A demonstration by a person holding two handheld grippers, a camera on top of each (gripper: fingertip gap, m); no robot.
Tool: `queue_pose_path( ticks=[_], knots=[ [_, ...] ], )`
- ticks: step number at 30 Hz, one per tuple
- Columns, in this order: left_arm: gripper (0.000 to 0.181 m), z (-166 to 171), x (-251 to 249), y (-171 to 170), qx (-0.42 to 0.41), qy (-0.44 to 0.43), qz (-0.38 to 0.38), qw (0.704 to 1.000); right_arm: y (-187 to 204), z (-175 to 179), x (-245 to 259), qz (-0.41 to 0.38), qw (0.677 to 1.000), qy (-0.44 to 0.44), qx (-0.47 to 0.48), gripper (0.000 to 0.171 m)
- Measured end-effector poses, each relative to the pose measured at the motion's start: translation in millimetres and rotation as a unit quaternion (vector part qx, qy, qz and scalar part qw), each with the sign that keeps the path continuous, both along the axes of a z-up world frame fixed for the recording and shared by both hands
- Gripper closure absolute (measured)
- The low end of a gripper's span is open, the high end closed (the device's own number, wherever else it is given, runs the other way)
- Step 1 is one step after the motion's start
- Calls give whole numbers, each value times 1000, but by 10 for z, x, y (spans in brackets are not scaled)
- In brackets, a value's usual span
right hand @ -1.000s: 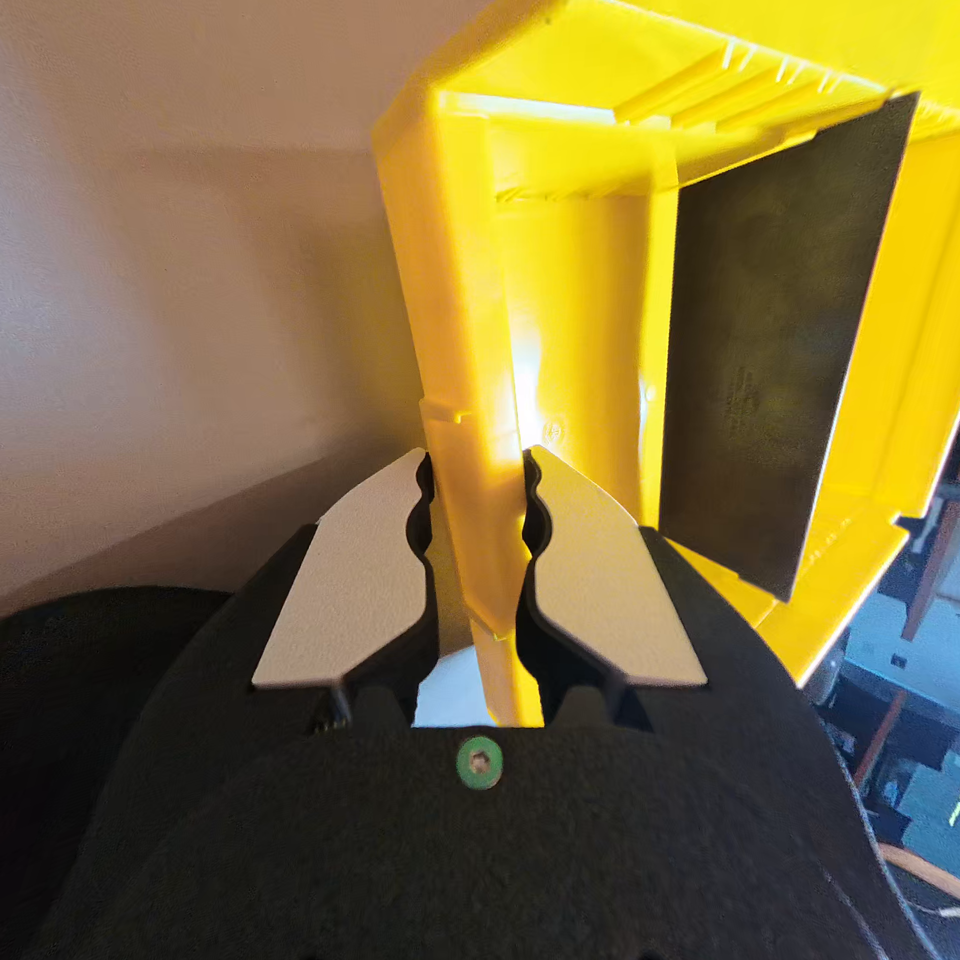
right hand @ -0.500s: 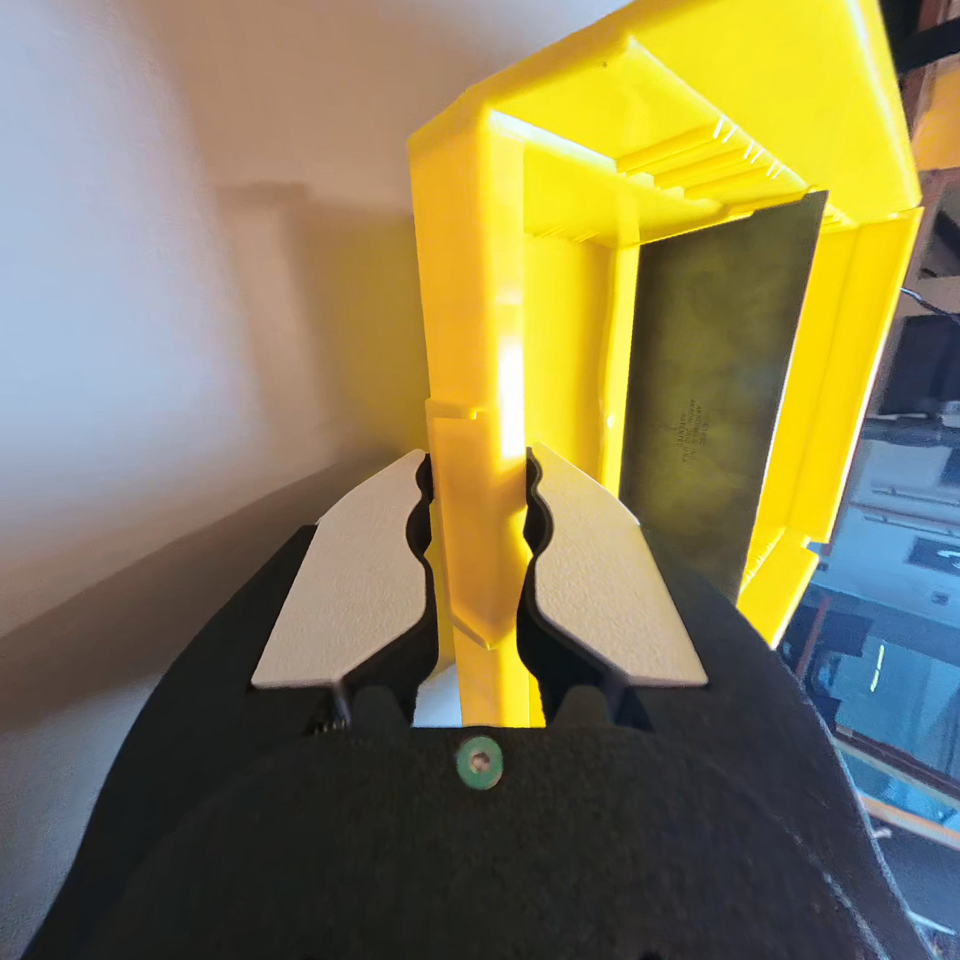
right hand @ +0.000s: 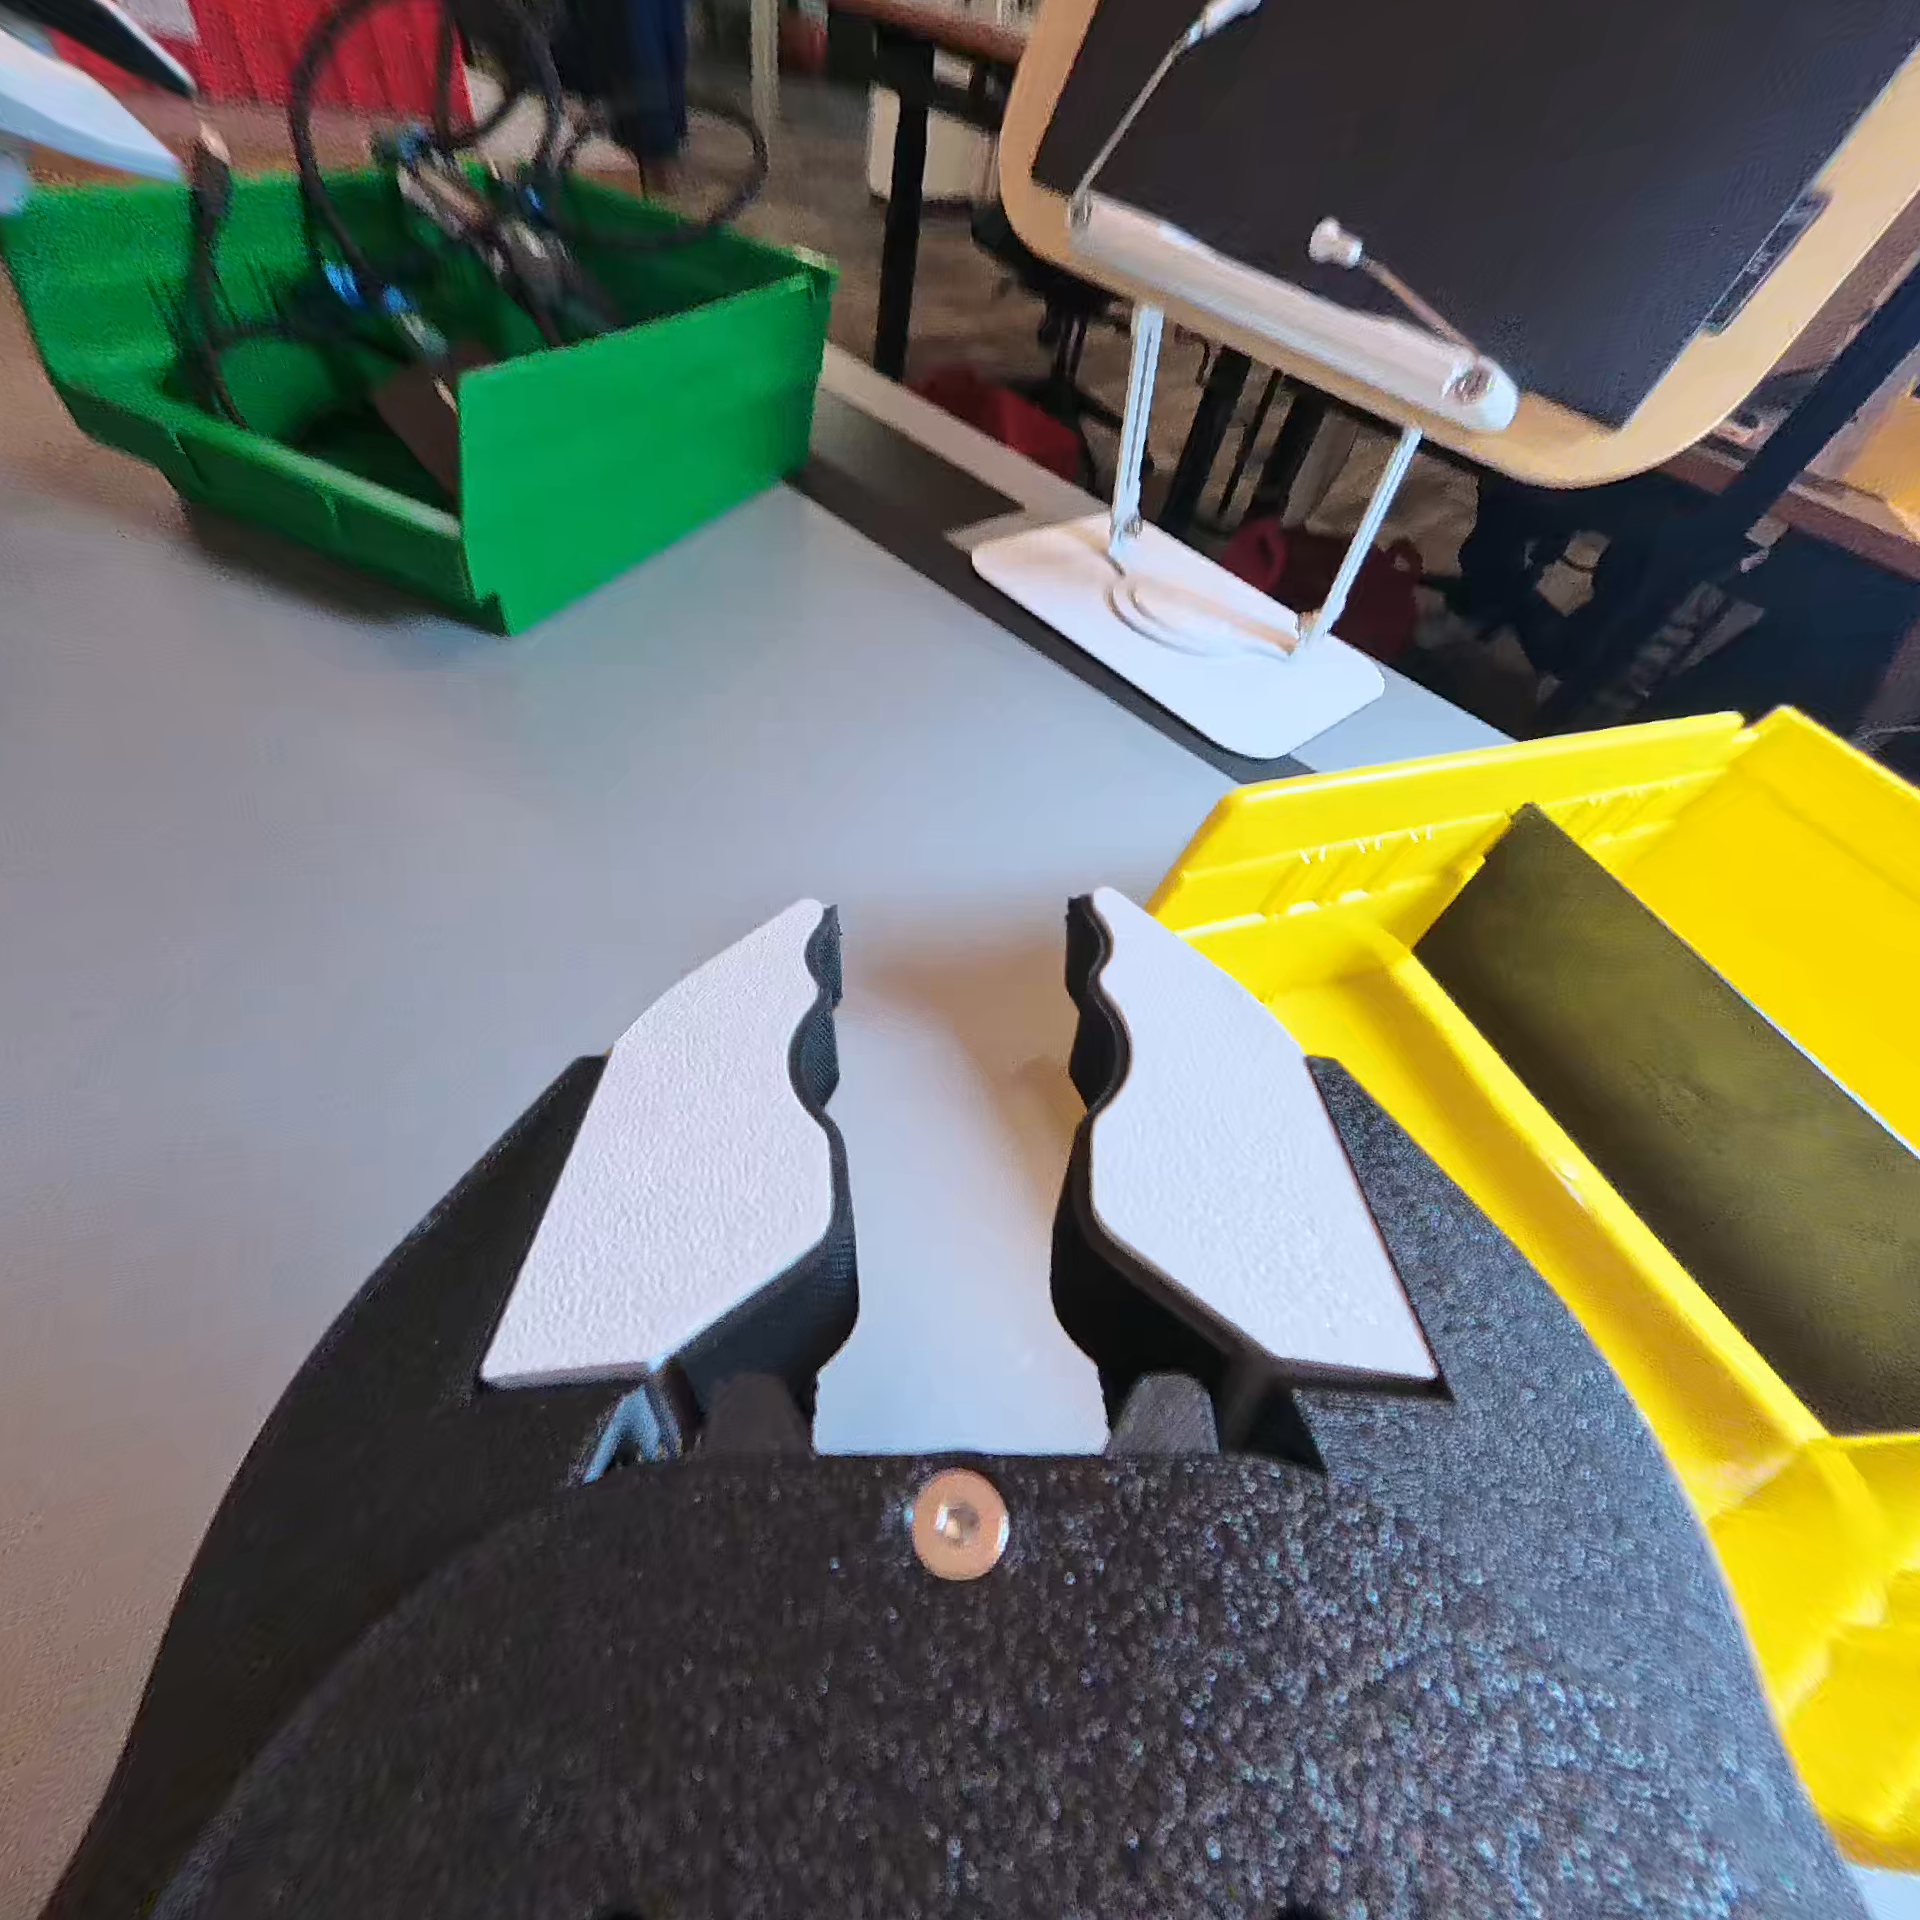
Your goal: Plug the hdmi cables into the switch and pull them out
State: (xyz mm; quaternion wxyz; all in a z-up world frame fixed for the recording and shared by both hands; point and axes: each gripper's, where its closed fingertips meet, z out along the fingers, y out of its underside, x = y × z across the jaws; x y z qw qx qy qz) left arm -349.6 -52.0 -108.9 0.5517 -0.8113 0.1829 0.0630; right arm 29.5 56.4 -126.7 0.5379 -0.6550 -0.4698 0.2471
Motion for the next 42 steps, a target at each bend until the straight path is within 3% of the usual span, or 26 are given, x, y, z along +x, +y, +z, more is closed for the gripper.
queue_pose_path(
  ticks=[4,7,11,14,17,30,35,42],
  knots=[
    [144,165,-386,234,-21,83,57,995,-5,46,5,5,999,28,17,135],
    [146,67,-719,439,-88,222,75,968,-3,-39,10,15,999,26,13,138],
    [143,-180,-1019,609,-192,399,24,896,-1,-139,21,20,1000,7,19,140],
    [143,-356,-1040,736,-222,431,-20,874,-7,-158,16,24,999,1,25,142],
    [153,-380,-1001,884,-192,469,-39,861,-17,-165,24,25,999,-5,33,143],
    [156,558,-919,839,-3,487,8,873,-34,-214,-11,27,999,-16,35,149],
    [157,459,-844,816,6,443,-2,896,-42,-303,-43,31,999,-31,29,150],
    [156,146,-954,773,-64,369,-3,927,-52,-380,-55,34,998,-49,30,150]
  ],
)
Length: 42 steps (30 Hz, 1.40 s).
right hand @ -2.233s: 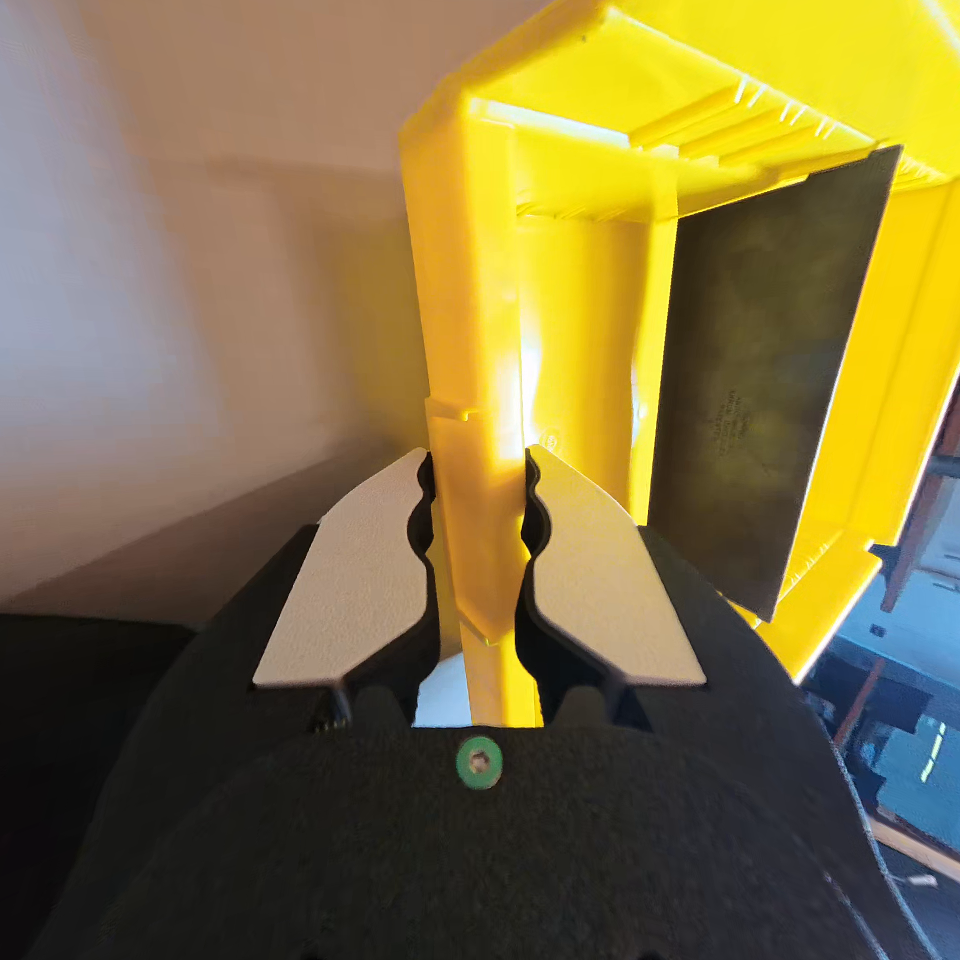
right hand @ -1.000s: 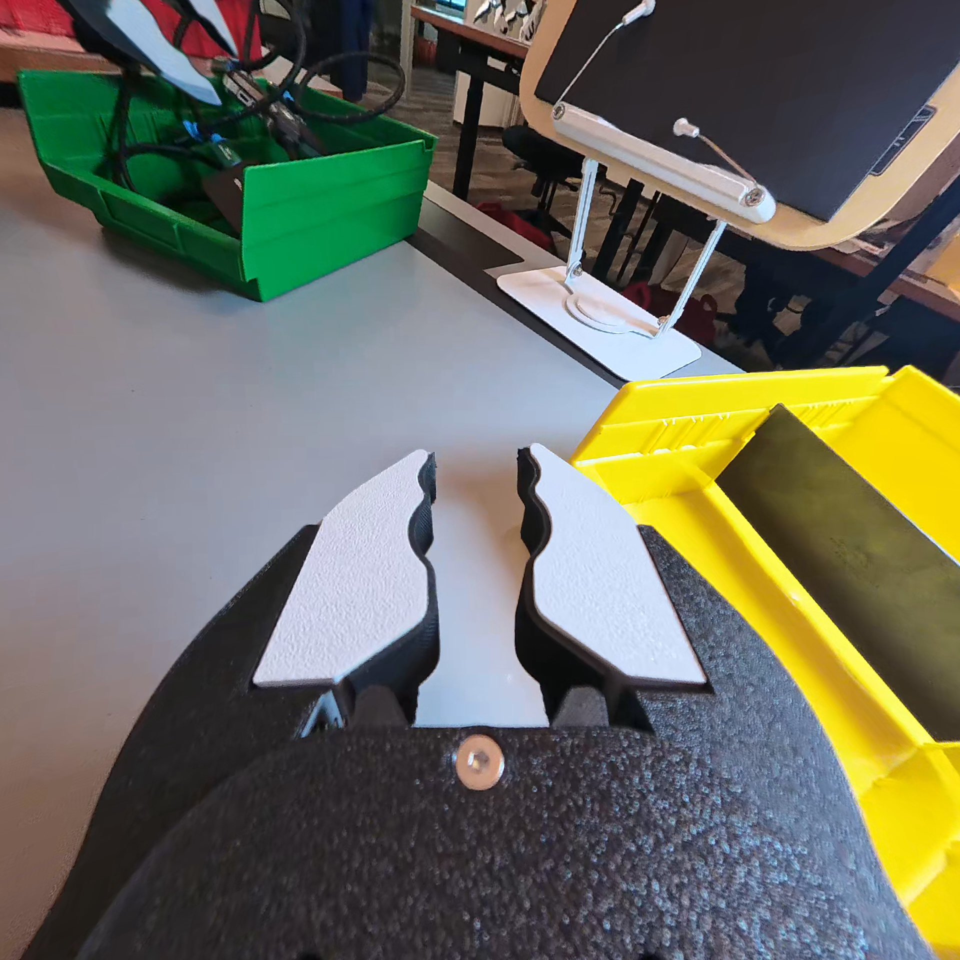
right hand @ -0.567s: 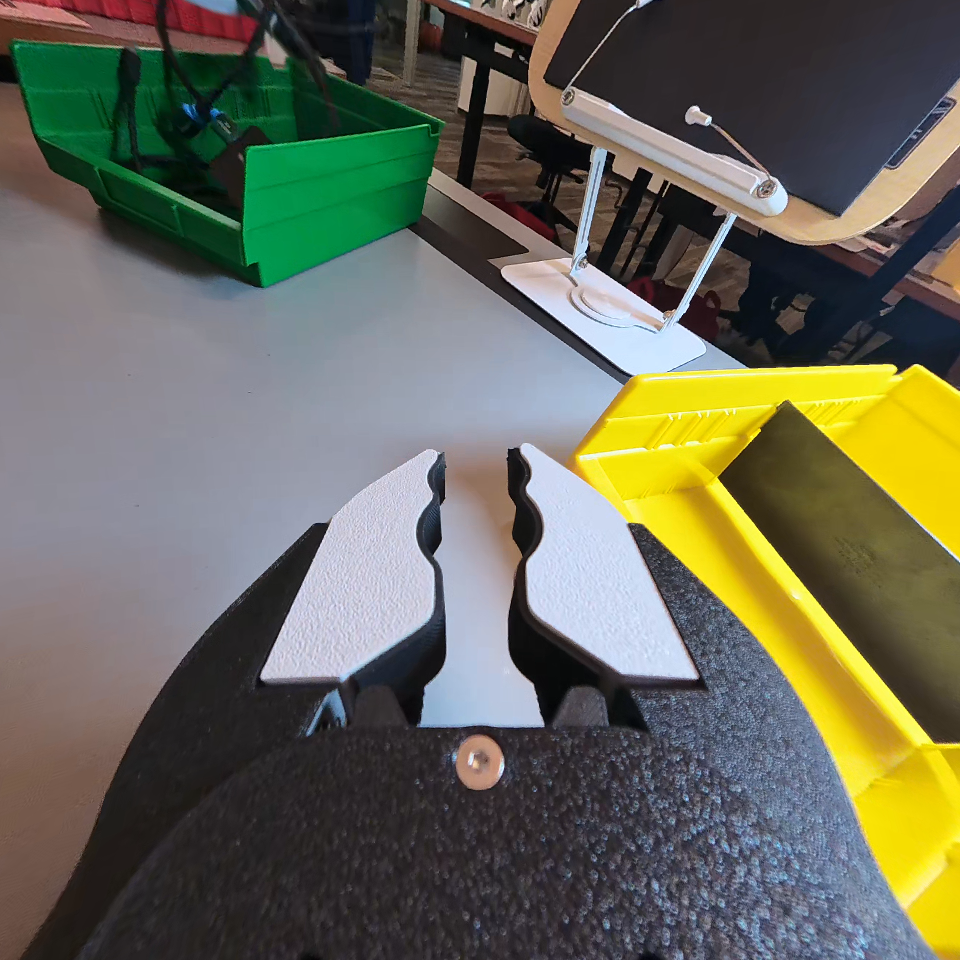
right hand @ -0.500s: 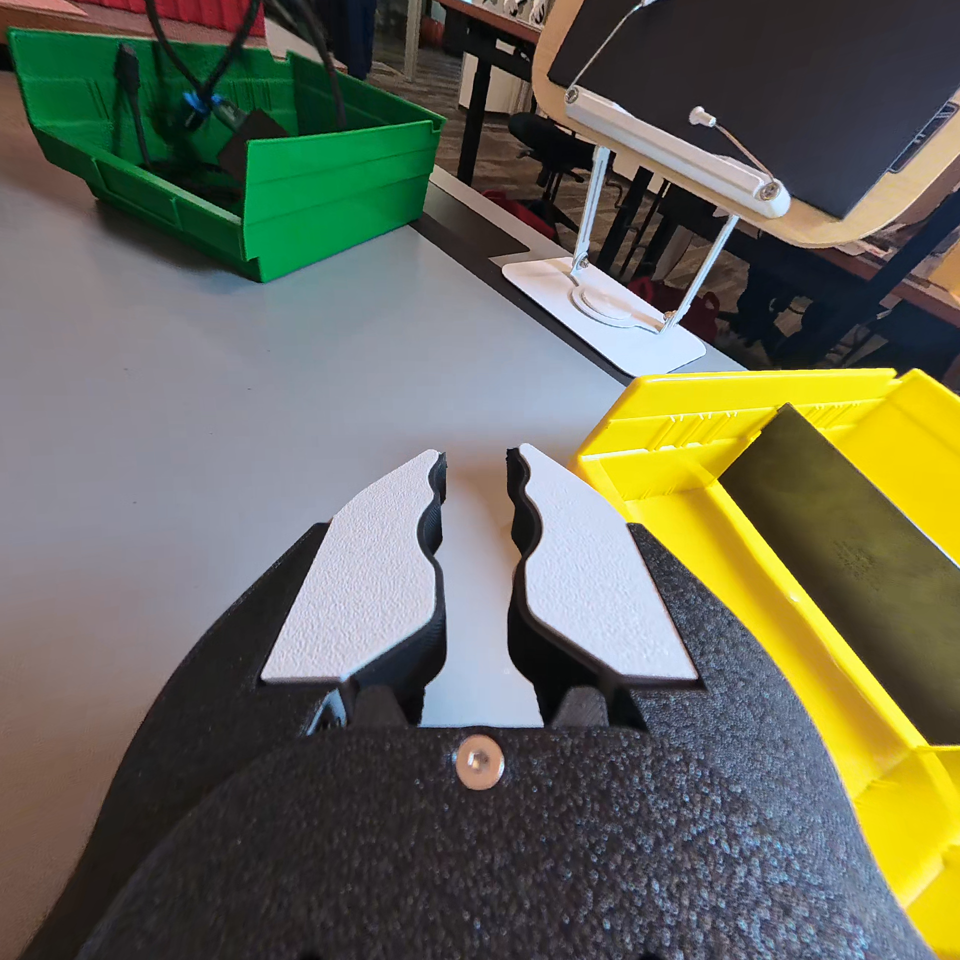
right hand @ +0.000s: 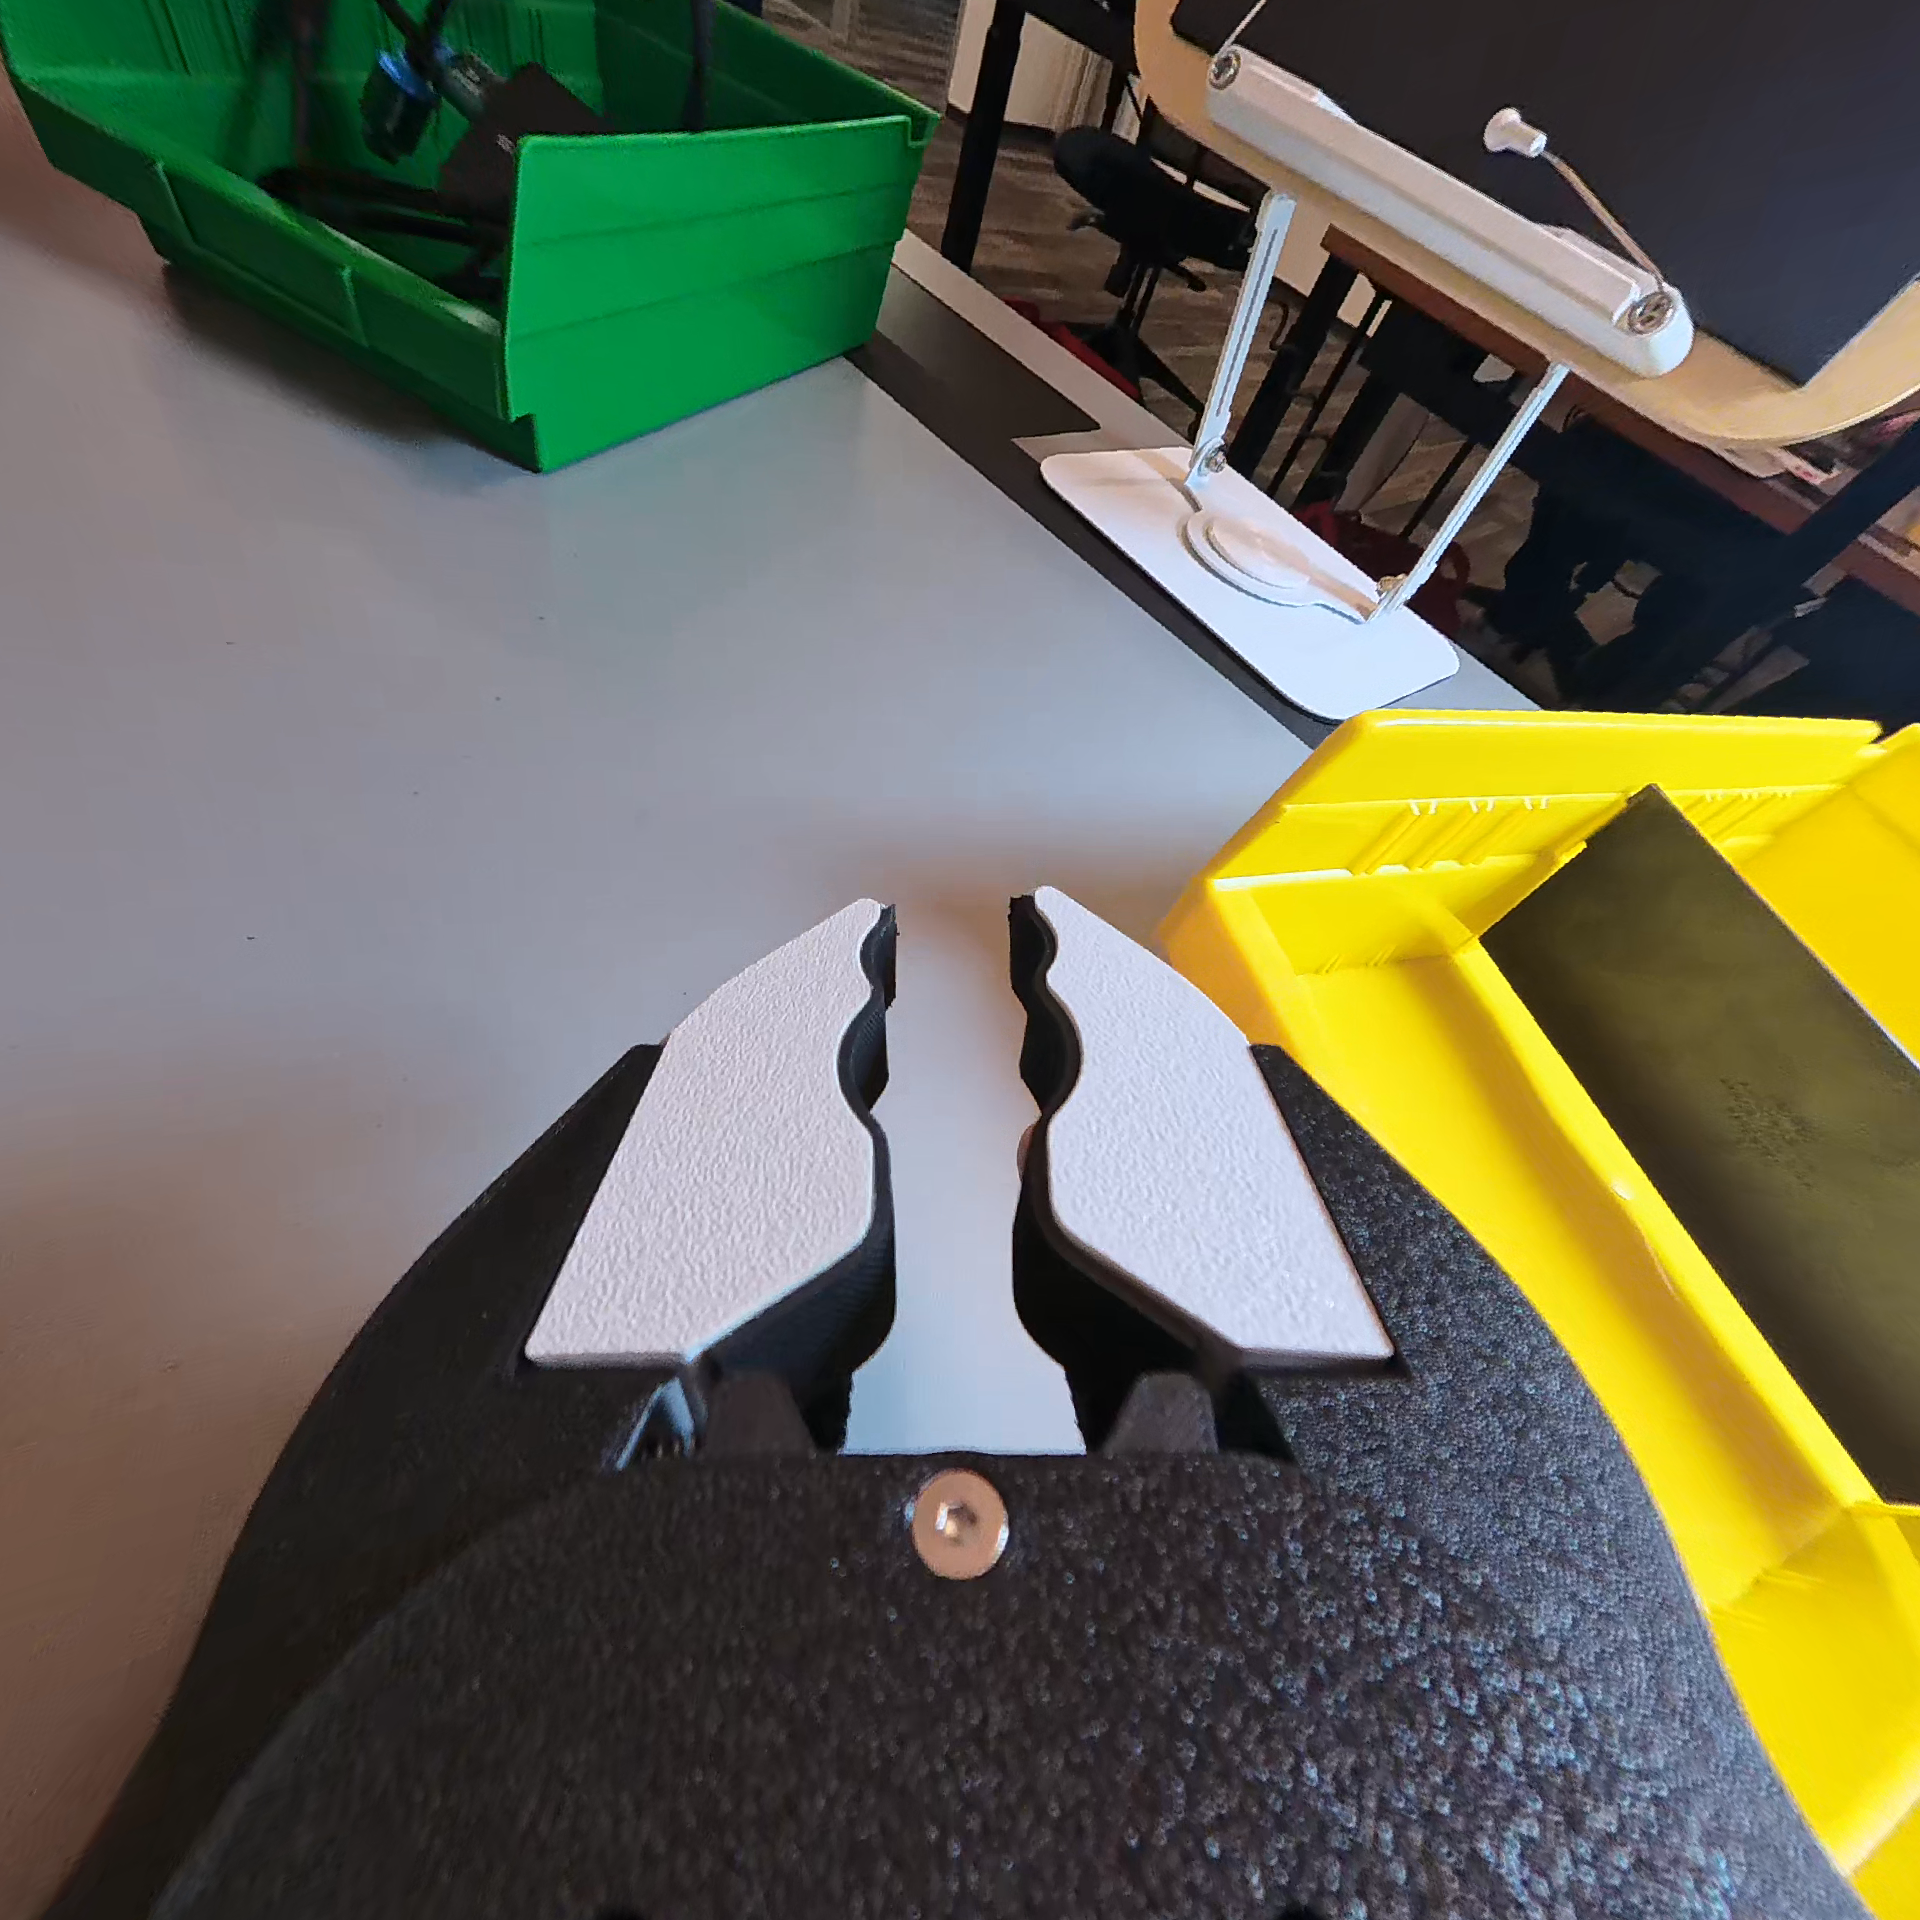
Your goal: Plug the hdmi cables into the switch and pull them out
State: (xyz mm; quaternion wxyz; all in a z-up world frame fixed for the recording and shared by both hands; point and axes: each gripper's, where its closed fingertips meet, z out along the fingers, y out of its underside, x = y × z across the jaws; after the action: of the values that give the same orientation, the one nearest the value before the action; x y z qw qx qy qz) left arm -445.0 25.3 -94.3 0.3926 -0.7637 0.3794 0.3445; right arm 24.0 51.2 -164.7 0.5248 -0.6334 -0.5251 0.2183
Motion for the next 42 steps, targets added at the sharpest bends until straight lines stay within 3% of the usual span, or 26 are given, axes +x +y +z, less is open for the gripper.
queue_pose_path(
  ticks=[3,6,9,12,15,19,26,30,37,42],
  knots=[
    [152,100,88,-38,4,-48,-7,999,3,-16,4,-1,1000,-3,-2,150],
    [159,334,337,-106,19,-112,-47,992,4,-24,5,0,1000,-3,-3,150],
    [155,295,575,-259,-60,-138,-74,986,-4,-50,-6,2,1000,-9,-6,150],
    [152,-99,833,-556,-222,-141,-87,961,-27,-66,-22,8,1000,-15,-4,151],
    [147,-529,854,-788,-347,-75,-60,933,-43,-91,-30,12,1000,-23,-3,151],
    [151,-899,538,-903,-447,71,-25,891,-59,-145,-24,17,999,-34,-5,151],
    [149,-1050,297,-958,-548,209,-17,810,-65,-266,-25,25,998,-59,-12,151],
    [169,-1023,200,-968,-577,264,-12,773,-81,-299,-14,29,997,-74,-4,152],
    [173,-681,451,-918,-556,222,-23,800,-96,-352,-29,36,996,-85,-6,152],
    [176,-301,806,-804,-496,152,-67,852,-104,-346,-30,37,996,-84,-5,152]
  ],
)
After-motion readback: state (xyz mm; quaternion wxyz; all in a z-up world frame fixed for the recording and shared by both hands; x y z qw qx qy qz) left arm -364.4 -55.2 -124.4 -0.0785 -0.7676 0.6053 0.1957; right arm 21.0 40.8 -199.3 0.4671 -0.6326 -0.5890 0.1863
